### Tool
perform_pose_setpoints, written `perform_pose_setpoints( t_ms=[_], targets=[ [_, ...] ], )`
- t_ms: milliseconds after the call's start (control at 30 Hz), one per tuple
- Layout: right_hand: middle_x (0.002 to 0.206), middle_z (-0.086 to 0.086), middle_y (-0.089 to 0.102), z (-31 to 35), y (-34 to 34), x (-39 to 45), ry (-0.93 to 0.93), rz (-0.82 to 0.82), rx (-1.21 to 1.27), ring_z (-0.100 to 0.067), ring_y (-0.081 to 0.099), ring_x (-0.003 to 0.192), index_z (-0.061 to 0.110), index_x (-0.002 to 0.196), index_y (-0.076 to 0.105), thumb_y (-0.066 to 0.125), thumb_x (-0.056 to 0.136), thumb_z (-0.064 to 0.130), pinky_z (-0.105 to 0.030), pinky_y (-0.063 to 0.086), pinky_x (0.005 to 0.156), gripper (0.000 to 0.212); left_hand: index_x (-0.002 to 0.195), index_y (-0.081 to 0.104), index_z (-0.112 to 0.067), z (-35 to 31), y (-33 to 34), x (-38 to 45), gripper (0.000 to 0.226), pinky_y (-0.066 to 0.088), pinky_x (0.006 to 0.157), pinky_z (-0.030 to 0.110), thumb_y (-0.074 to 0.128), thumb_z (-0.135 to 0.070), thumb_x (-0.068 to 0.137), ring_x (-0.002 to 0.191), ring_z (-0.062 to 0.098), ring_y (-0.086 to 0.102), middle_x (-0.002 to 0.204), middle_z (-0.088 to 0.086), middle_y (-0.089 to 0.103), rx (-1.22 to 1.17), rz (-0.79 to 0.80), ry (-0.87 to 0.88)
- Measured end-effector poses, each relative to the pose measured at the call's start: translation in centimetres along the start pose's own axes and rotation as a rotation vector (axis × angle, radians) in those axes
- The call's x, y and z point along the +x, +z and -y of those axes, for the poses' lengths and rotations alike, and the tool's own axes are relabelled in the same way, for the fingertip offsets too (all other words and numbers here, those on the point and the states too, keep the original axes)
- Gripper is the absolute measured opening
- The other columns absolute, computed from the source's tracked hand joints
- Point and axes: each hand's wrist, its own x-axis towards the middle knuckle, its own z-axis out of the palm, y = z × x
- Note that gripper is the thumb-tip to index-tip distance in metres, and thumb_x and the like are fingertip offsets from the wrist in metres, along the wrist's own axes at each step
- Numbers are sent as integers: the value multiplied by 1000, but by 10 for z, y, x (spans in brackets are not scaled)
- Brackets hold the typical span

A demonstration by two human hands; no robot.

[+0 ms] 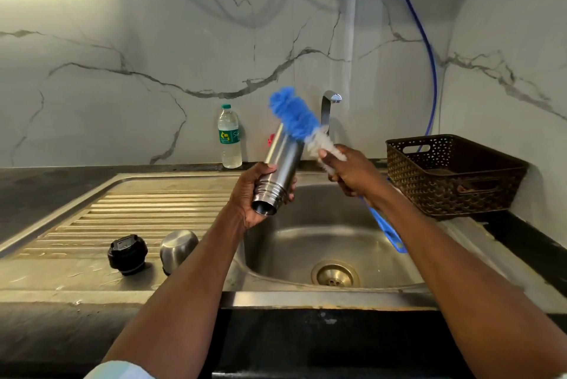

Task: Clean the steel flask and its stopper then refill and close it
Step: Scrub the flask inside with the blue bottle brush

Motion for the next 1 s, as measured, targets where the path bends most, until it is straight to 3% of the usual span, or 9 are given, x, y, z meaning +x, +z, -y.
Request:
perform_pose_setpoints(
  t_ms=[100,233,367,433,500,633,767,867,1000],
  targets=[
    [64,-5,49,-7,-6,-5,52,343,104,-10,27,40,36,100,68,61,92,47,-20,21,40,15,117,61,1,1,1,1,87,61,68,41,99,-28,45,78,33,69,98,24,68,2,17,-7],
    [65,-3,52,-7,-6,5,49,-4,46,-4,33,35,27,115,62,61,91,49,-16,24,40,33,124,53,6,1,-4,2,96,62,75,47,98,-19,44,85,38,69,103,26,66,-4,-20,4],
    [63,-4,49,-6,-6,-4,75,348,78,-10,26,40,31,106,65,60,93,47,-17,22,38,21,115,66,2,5,-4,2,72,52,94,53,90,-15,49,93,37,68,110,25,67,45,-23,-1],
    [64,-4,50,-4,-5,0,77,212,29,-8,29,37,28,109,65,60,91,51,-18,23,40,30,114,67,4,3,-4,1,63,56,86,48,80,-16,56,94,36,68,107,25,67,12,-3,12],
    [63,-3,50,-4,2,3,68,34,37,-5,30,34,22,113,62,59,92,51,-17,22,41,36,122,57,6,0,-3,0,74,60,74,42,83,-19,57,87,35,69,102,26,65,-16,-9,13],
    [61,-3,48,-3,0,-2,84,303,25,-9,27,38,24,107,63,58,94,47,-17,22,38,27,114,60,0,-1,-2,0,84,62,66,41,99,-22,42,75,32,68,95,21,67,13,-38,15],
    [61,-2,47,-5,-6,7,78,21,62,-5,28,34,23,112,60,57,93,49,-15,22,39,33,114,58,5,-2,-5,2,93,61,76,50,101,-22,36,81,35,69,97,23,68,32,-70,-26],
    [60,-3,47,-7,-9,-1,122,297,87,-9,23,39,24,108,64,59,92,49,-16,20,38,30,121,59,2,2,-2,1,88,50,95,55,99,-22,46,94,39,67,114,25,65,86,-43,-48],
    [59,-3,47,-10,-9,7,92,0,79,-7,24,35,20,112,62,59,92,50,-14,19,39,35,127,55,4,-1,-3,2,91,59,78,47,97,-23,51,95,37,66,114,25,64,-18,-17,-52]
  ],
)
